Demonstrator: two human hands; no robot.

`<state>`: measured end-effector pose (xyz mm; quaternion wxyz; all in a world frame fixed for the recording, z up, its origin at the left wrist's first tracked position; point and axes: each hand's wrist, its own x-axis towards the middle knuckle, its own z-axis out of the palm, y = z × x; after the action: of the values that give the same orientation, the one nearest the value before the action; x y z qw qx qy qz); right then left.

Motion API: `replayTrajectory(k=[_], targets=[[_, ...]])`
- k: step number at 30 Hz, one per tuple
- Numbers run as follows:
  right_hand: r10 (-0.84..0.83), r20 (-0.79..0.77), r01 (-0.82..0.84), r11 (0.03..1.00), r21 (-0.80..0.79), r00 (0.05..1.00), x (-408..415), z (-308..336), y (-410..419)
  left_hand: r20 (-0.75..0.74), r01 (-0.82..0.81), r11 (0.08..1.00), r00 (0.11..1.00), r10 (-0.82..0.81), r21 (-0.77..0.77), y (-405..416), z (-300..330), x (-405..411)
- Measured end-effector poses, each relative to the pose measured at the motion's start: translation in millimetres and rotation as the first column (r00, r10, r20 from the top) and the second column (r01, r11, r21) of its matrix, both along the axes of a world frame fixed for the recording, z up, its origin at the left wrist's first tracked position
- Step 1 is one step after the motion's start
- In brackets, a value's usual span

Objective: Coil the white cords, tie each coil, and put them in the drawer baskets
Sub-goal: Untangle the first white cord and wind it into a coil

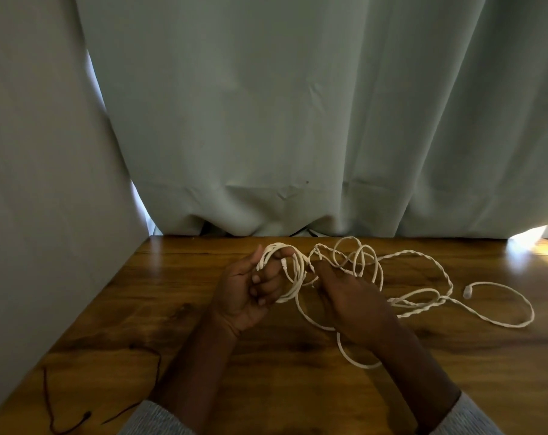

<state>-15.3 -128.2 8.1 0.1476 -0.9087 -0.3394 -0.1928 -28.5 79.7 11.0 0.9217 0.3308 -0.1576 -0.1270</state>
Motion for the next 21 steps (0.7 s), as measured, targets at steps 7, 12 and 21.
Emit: replayTrajectory(k=[7,12,21], targets=[[-0.115,-0.007,0.112,0.977,-0.183,0.993,-12,-4,16,-0.111,-0.170,0.982,0.981,0.161,-0.077,-9,3,3],[-0.133,-0.003,0.128,0.961,-0.246,0.991,-20,-1,19,-0.121,-0.241,0.965,0.966,0.229,-0.100,-10,5,5],[-0.066,0.029,0.072,0.931,-0.357,0.997,-31,1,31,-0.044,-0.392,0.919,0.920,0.390,-0.040,-12,7,8]])
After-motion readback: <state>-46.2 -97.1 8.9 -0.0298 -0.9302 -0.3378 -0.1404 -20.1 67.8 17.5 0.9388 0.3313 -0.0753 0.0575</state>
